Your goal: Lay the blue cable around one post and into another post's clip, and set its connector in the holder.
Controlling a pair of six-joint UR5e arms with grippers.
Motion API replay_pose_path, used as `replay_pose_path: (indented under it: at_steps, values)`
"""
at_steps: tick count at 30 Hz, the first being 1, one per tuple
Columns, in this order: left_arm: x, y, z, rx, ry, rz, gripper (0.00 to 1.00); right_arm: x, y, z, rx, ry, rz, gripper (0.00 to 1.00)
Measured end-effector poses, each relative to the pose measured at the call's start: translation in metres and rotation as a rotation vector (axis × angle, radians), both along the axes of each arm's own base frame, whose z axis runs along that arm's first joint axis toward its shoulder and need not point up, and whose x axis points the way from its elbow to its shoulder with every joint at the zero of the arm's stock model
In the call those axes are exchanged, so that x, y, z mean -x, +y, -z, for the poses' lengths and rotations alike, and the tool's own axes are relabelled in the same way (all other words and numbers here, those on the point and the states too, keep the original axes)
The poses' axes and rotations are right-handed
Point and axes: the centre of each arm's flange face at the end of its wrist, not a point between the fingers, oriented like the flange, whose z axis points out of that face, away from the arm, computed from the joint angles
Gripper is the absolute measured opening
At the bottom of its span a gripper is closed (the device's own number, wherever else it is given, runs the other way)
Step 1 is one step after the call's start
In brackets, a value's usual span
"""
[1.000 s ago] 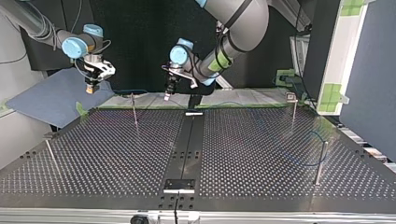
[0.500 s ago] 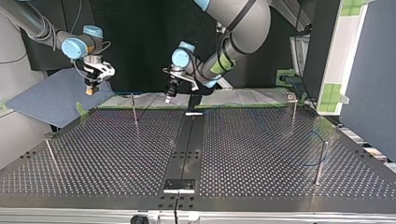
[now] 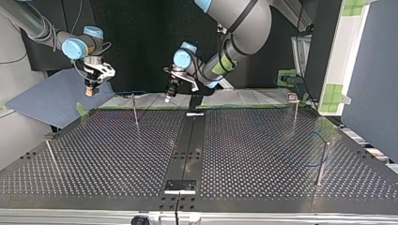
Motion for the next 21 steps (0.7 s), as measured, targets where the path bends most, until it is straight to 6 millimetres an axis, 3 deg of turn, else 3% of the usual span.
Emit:
replay_pose_path:
  at_steps: [21]
  values:
    - [-0.0043, 0.0016, 0.0021, 0.005, 0.0, 0.024, 0.01, 0.0021, -0.0029, 0.0003, 0.021, -0.008, 0.006, 0.0]
